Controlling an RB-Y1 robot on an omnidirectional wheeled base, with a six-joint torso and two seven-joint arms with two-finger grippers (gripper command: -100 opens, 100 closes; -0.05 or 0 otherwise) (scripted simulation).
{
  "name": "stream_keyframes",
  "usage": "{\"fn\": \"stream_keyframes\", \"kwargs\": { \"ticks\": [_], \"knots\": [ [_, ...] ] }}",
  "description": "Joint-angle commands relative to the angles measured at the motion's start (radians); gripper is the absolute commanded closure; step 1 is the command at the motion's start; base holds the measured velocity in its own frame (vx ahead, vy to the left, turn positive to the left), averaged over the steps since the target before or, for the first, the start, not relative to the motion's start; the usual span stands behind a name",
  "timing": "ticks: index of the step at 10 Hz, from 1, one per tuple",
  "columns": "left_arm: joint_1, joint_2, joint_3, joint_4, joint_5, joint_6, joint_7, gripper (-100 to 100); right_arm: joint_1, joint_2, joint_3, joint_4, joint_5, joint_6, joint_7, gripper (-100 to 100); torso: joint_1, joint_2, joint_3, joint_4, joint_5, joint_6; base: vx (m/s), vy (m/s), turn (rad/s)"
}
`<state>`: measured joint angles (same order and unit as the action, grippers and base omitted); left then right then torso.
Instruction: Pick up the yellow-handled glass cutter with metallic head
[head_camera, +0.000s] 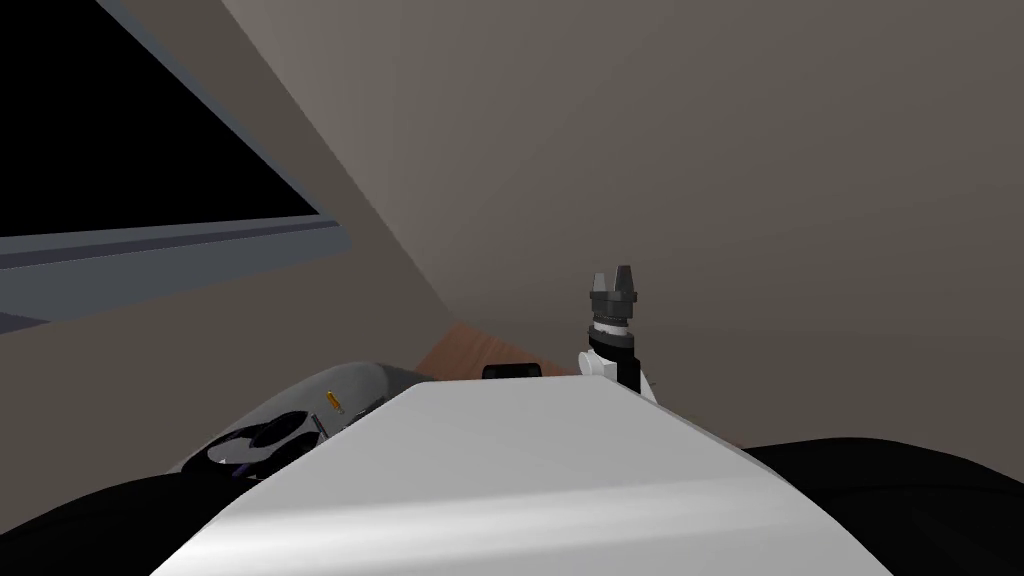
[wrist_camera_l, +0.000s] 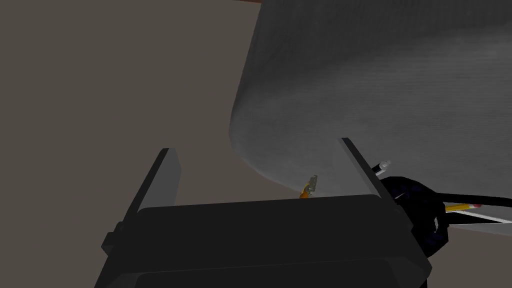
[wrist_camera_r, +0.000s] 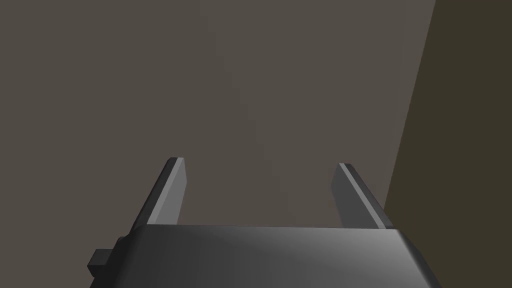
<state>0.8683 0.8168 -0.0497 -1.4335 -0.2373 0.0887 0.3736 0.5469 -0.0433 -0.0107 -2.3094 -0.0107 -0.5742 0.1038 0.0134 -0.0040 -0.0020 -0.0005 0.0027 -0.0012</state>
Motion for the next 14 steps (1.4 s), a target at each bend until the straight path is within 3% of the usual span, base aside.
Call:
{"fn": "stream_keyframes", "kwargs": {
  "ticks": [1, 6, 7, 9, 10, 11, 12, 14],
  "knots": [
    [0.005, 0.035, -0.035, 0.037, 0.034, 0.037, 0.020, -100, 0.000, 0.000, 0.000, 0.000, 0.000, 0.000, 0.000, 0, 0.000, 0.000, 0.000, 0.000, 0.000, 0.000, 0.080, 0.167, -0.341],
    [0.014, 0.113, -0.139, 0.150, 0.150, 0.106, 0.064, -100, 0.000, 0.000, 0.000, 0.000, 0.000, 0.000, 0.000, 0, 0.002, -0.003, -0.002, -0.001, 0.001, 0.000, 0.064, 0.183, -0.207],
    [0.014, 0.113, -0.139, 0.150, 0.150, 0.106, 0.064, -100, 0.000, 0.000, 0.000, 0.000, 0.000, 0.000, 0.000, 0, 0.004, -0.003, -0.002, -0.001, 0.001, 0.000, 0.033, 0.174, -0.084],
    [0.014, 0.129, -0.167, 0.177, 0.185, 0.121, 0.073, -100, 0.000, 0.000, 0.000, 0.000, 0.000, 0.000, 0.000, 0, -0.001, -0.001, -0.001, 0.000, 0.000, -0.001, 0.029, 0.114, -0.075],
    [0.013, 0.122, -0.157, 0.167, 0.172, 0.114, 0.069, -100, 0.000, 0.000, 0.000, 0.000, 0.000, 0.000, 0.000, 0, -0.001, -0.001, -0.001, 0.000, 0.000, -0.001, 0.012, 0.056, -0.032],
    [0.013, 0.123, -0.159, 0.168, 0.174, 0.117, 0.070, 0, 0.000, 0.000, 0.000, 0.000, 0.000, 0.000, 0.000, 0, -0.004, 0.000, 0.000, 0.000, 0.000, -0.002, 0.002, 0.011, 0.002],
    [-0.012, 0.100, -0.157, 0.202, 0.170, 0.110, 0.053, -100, 0.000, 0.000, 0.000, 0.000, 0.000, 0.000, 0.000, 0, -0.007, 0.001, 0.000, 0.000, -0.001, -0.002, -0.006, 0.018, -0.029],
    [-0.043, 0.070, -0.154, 0.244, 0.166, 0.101, 0.031, -100, 0.000, 0.000, 0.000, 0.000, 0.000, 0.000, 0.000, 0, -0.007, 0.002, 0.001, 0.000, -0.001, -0.002, -0.013, 0.030, -0.034]
  ]
}}
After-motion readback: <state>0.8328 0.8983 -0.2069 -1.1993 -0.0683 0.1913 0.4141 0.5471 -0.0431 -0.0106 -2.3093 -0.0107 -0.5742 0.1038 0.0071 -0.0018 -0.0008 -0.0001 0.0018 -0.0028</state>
